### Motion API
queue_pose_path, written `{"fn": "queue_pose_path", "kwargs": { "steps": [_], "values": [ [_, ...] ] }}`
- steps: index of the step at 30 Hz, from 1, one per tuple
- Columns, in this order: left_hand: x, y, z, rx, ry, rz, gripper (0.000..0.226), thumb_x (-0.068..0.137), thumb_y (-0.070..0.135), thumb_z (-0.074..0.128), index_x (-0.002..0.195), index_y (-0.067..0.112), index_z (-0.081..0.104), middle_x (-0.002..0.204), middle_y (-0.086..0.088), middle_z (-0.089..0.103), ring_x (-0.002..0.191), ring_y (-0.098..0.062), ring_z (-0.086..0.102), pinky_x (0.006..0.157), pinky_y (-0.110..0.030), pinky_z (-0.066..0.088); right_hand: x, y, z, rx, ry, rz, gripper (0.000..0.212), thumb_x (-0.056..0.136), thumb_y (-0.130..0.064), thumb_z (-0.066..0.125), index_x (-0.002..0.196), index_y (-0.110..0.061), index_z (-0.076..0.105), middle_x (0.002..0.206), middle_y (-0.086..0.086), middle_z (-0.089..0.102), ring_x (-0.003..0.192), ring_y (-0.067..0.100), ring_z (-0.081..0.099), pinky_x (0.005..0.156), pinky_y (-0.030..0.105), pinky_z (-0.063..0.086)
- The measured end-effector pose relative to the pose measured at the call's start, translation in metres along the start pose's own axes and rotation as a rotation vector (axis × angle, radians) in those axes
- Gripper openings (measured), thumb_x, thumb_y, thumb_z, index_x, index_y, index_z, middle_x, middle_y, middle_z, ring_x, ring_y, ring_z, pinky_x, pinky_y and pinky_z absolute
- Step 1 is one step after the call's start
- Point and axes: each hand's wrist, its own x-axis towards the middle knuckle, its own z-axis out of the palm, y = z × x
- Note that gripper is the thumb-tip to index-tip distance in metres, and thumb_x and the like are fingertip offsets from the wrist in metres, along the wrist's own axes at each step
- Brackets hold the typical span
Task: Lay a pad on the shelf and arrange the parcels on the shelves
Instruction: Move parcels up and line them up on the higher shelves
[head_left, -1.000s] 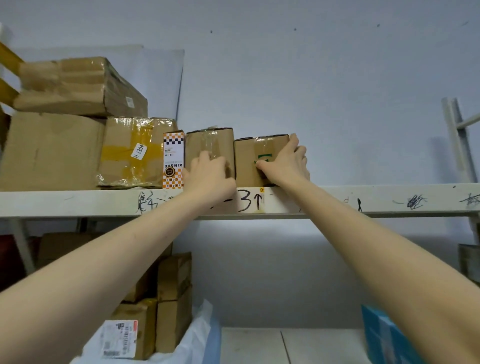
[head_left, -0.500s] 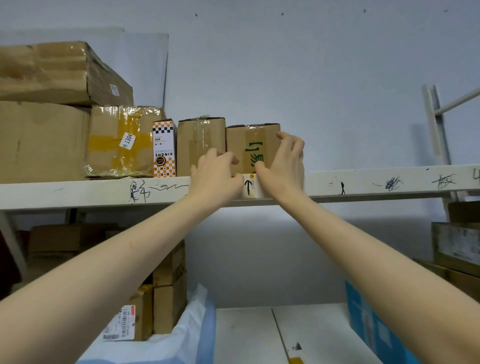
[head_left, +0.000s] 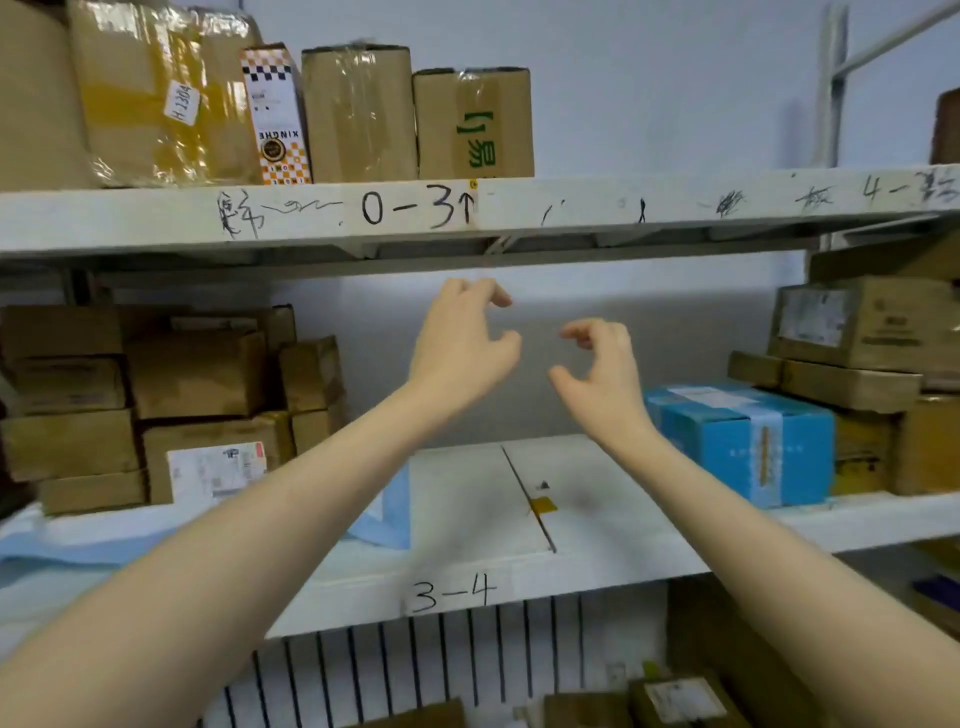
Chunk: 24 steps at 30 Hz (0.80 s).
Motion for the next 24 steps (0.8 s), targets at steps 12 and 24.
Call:
{"fn": "queue_pose_path", "kwargs": {
  "steps": [12, 24],
  "values": [
    [-0.060, 0.010, 0.095, -0.223, -0.298, -0.339, 0.038, 0.082, 0.015, 0.062, 0.119, 0.013, 0.058, 0.124, -0.007, 0.057, 0.106, -0.020, 0.056, 0.084, -0.024, 0.040, -0.096, 0.094, -0.076, -0.281, -0.087, 0.392, 0.047, 0.083, -0.012, 0.068, 0.124, -0.013, 0.044, 0.124, 0.007, 0.042, 0.114, 0.018, 0.045, 0.096, 0.034, 0.046],
    [-0.039, 0.074, 0.226, -0.378, -0.552, -0.581, 0.054, 0.086, 0.017, 0.064, 0.136, 0.013, 0.042, 0.127, -0.007, 0.051, 0.104, -0.018, 0.050, 0.085, -0.028, 0.040, -0.054, 0.221, -0.150, -0.320, 0.043, 0.520, 0.078, 0.081, -0.019, 0.074, 0.143, -0.014, 0.026, 0.142, 0.008, 0.028, 0.133, 0.022, 0.033, 0.106, 0.040, 0.041]
  ]
}}
